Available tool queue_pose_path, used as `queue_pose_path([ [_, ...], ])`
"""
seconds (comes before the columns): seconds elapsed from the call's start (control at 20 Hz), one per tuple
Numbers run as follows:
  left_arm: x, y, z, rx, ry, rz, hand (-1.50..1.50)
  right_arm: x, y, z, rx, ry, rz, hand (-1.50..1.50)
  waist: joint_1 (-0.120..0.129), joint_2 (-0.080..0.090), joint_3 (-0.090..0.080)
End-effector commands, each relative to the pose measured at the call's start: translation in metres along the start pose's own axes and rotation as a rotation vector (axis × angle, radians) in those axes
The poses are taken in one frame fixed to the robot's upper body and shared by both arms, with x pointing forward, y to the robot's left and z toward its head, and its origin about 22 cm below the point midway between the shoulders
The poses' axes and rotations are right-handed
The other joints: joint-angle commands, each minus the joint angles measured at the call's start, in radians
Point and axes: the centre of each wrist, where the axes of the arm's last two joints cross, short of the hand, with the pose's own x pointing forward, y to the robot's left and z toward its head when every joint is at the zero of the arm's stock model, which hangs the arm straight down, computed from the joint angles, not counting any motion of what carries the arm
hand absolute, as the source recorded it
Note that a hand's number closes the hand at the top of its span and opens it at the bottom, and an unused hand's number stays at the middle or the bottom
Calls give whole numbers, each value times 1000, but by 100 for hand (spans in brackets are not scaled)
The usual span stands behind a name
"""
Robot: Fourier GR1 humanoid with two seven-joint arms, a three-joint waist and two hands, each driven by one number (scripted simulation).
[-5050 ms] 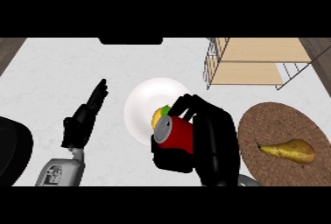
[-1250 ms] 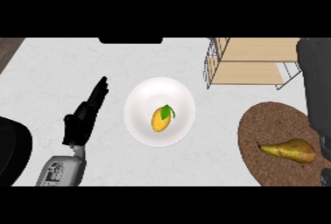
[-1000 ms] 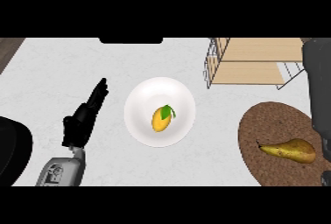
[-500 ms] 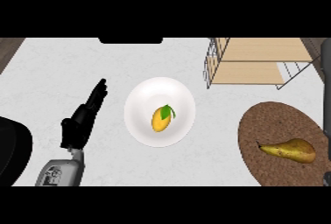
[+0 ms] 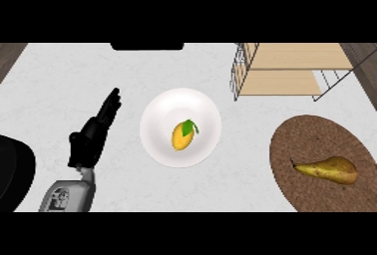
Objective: Pick the can from the placemat and place it in the tiered shelf
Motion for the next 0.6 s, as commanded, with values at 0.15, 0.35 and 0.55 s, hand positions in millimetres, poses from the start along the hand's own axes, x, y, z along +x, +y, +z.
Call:
queue_pose_path([
  [0.15,1,11,7,18,11,-2,0,6,-97,-42,-84,145,-3,-150,-20,-8,1],
  [0.35,-4,3,9,30,14,-10,0,-6,-130,-34,-21,258,121,-150,-32,-11,1],
  [0.55,-5,0,10,24,16,-5,0,-21,-193,-38,10,238,169,-150,-33,-8,2],
])
